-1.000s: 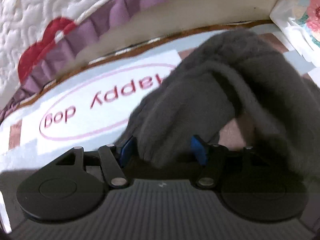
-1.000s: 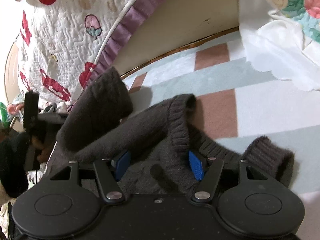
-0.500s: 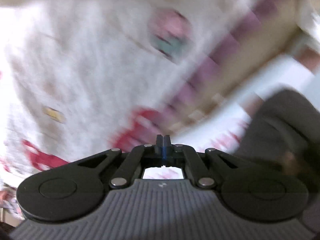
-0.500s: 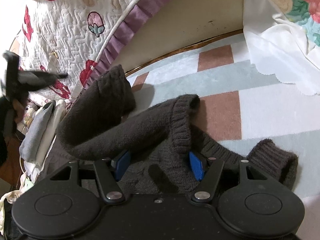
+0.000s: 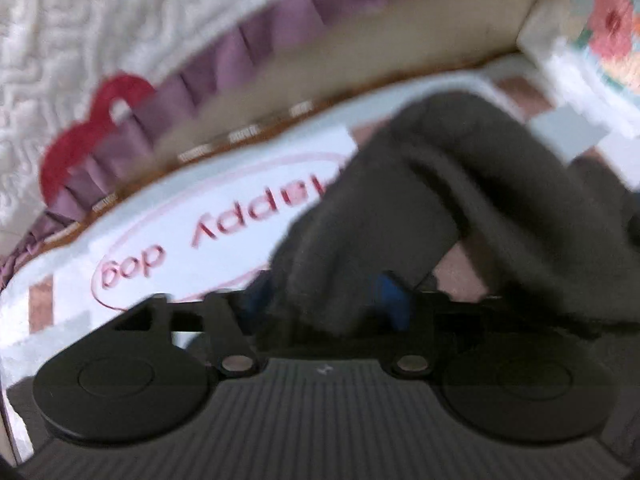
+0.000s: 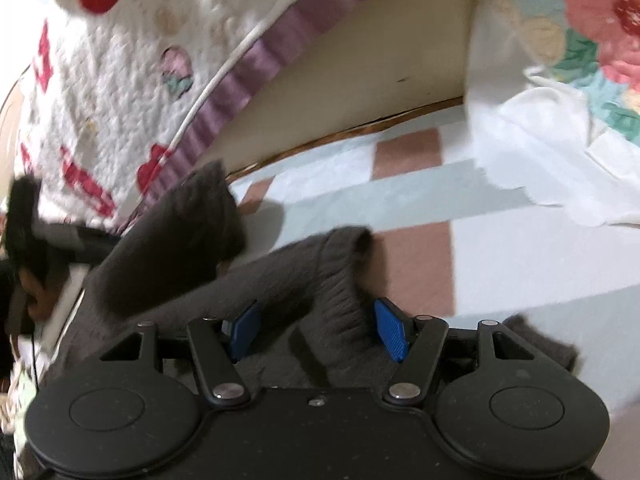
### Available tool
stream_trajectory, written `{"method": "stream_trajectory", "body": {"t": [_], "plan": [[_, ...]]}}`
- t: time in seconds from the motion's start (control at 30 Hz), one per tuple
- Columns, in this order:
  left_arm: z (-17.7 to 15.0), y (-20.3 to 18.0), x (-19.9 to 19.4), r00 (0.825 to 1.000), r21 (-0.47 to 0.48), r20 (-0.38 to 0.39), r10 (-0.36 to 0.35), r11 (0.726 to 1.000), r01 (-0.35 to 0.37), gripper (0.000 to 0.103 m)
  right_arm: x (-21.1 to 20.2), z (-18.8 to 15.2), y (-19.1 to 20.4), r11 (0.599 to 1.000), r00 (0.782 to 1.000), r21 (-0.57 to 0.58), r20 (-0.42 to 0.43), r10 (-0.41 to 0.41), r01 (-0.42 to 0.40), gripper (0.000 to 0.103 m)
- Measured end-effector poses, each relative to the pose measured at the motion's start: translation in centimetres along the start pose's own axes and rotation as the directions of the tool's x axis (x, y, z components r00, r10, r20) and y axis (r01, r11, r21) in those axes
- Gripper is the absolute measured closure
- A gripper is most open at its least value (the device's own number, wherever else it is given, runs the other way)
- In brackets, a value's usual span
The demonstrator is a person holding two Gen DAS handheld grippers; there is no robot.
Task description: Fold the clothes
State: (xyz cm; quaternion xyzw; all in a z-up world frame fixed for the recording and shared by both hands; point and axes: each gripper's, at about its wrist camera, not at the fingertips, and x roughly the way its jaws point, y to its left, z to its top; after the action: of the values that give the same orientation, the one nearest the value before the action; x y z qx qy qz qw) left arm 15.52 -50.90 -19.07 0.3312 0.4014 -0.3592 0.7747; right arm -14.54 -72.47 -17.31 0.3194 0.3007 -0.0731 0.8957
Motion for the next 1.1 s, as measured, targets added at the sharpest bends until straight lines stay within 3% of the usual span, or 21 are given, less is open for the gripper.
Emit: {"method": "stream_trajectory", "body": {"t": [0.07,0.13,0.2,0.23,0.27,0.37,0.43,0.47,0.5,0.6,0.63,0.7,0.73,0.83,0.97,1.1], "plan": [[0.4,-0.5,1.0,0.999,0.004,0.024,0.04,0.999,-0.041,0.013,0.3,0.5,-1.0,0.998,1.0,0.061,0.006,0.018,-0.018,0.035],[1.0,-0.1,1.1,0.999,-0.008,0.029,0.042,0.999,-0.042,0.013,0.6,0.9,-1.7,0.993,0.999,0.109,0.003,0.039,-0.039,0.035],[1.5,0.1,0.8,0.999,-0.019,0.033,0.032,0.999,-0.032,0.035,1.1,1.4,-2.0,0.989,0.998,0.138,-0.007,0.056,-0.054,0.035],[1.8,0.0,0.4,0.999,-0.022,0.042,0.024,0.999,-0.023,0.071,1.3,1.5,-1.9,0.99,0.999,0.131,-0.017,0.048,-0.046,0.035],[2.0,-0.1,-0.1,0.999,-0.024,0.051,0.016,1.0,-0.015,0.091,1.5,1.5,-1.8,0.992,0.999,0.123,-0.024,0.041,-0.038,0.035],[2.7,-0.8,-3.0,0.988,-0.007,0.106,0.114,0.993,-0.114,0.092,1.6,1.2,-1.1,0.995,0.999,0.093,-0.029,0.032,-0.03,0.034],[3.0,-0.9,-5.6,0.968,0.001,0.158,0.196,0.98,-0.199,0.093,1.5,1.1,-0.7,0.998,0.999,0.065,-0.035,0.029,-0.027,0.034],[3.0,-0.8,-7.2,0.943,0.012,0.209,0.258,0.964,-0.266,0.093,1.4,1.1,-0.6,0.998,0.999,0.053,-0.038,0.029,-0.027,0.034],[2.9,-0.8,-8.9,0.907,0.021,0.271,0.322,0.94,-0.34,0.093,1.4,1.1,-0.6,0.999,0.999,0.046,-0.04,0.03,-0.028,0.034],[1.8,0.2,-14.2,0.763,-0.036,0.42,0.491,0.849,-0.527,0.093,1.4,1.2,-0.6,0.999,0.998,0.025,-0.049,0.034,-0.033,0.034],[1.2,0.9,-15.6,0.732,-0.076,0.438,0.522,0.832,-0.549,0.093,1.4,1.2,-0.7,0.999,0.998,0.017,-0.053,0.035,-0.034,0.034],[-0.9,2.2,-17.6,0.713,-0.133,0.431,0.553,0.82,-0.556,0.093,1.5,1.3,-0.8,0.999,0.997,0.002,-0.06,0.037,-0.037,0.034],[-2.2,2.7,-17.9,0.72,-0.143,0.41,0.56,0.819,-0.556,0.093,1.5,1.3,-0.8,0.999,0.997,-0.004,-0.063,0.038,-0.038,0.034],[-6.0,3.8,-16.9,0.765,-0.131,0.315,0.562,0.824,-0.551,0.093,1.7,1.5,-0.7,0.999,0.997,0.0,-0.064,0.033,-0.034,0.034],[-11.3,4.9,-14.4,0.844,-0.159,0.163,0.511,0.858,-0.488,0.093,1.9,1.7,-0.6,1.0,0.997,0.006,-0.065,0.028,-0.028,0.034],[-15.0,4.4,-13.6,0.87,-0.163,0.103,0.483,0.87,-0.464,0.093,2.6,2.3,-0.5,1.0,0.997,0.013,-0.069,0.027,-0.026,0.033]]}}
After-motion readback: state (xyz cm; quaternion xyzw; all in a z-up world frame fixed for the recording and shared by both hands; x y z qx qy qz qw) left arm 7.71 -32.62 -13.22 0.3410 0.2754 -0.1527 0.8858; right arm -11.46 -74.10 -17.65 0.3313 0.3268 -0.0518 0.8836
